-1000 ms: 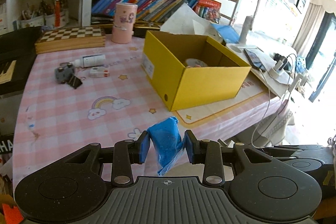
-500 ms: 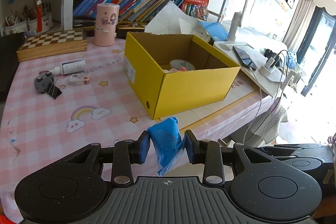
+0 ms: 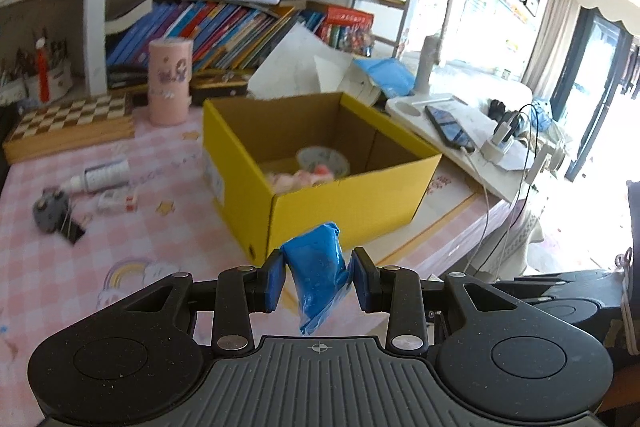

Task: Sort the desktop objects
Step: 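Lift and carry the charger and blue bag toward the yellow box with both tools, then lower the charger and blue bag into the yellow box and open both tools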

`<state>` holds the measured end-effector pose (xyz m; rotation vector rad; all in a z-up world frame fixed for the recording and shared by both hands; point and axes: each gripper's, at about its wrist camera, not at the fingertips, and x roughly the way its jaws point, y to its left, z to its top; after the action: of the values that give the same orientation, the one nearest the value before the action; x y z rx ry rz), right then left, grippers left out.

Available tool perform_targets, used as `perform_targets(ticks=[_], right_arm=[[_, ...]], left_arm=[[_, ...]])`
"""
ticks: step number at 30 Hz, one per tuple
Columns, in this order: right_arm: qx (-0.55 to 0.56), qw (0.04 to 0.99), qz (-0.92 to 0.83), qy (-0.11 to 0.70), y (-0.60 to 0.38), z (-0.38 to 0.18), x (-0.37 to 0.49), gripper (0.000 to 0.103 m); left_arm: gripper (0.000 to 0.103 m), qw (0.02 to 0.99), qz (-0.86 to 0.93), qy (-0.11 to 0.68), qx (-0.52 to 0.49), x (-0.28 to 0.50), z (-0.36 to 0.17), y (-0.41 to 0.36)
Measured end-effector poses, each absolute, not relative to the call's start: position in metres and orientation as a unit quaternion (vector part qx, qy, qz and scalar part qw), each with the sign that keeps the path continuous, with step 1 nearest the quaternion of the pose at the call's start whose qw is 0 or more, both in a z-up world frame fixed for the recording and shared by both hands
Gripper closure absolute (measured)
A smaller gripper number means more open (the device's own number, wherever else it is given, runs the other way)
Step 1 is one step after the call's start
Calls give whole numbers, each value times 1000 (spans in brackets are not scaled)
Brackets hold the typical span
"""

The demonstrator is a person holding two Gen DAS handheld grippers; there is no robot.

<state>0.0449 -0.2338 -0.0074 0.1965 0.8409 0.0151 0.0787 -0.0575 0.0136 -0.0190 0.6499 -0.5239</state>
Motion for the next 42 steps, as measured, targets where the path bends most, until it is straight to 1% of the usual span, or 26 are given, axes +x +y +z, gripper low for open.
perform_targets(ticks=[13, 22, 33, 42], right_arm=[[85, 934, -19, 346, -285, 24, 86, 69], [65, 946, 14, 316, -311, 46, 131, 69], [41, 942, 80, 323, -323, 41, 196, 69], [-2, 927, 132, 352, -316, 25, 260, 69]], left_arm=[[69, 928, -255, 272, -4, 117, 30, -96], [69, 939, -217, 265, -11, 147, 31, -117], [69, 943, -167, 287, 4, 188, 16, -144], [69, 936, -143, 319, 37, 224, -6, -169]])
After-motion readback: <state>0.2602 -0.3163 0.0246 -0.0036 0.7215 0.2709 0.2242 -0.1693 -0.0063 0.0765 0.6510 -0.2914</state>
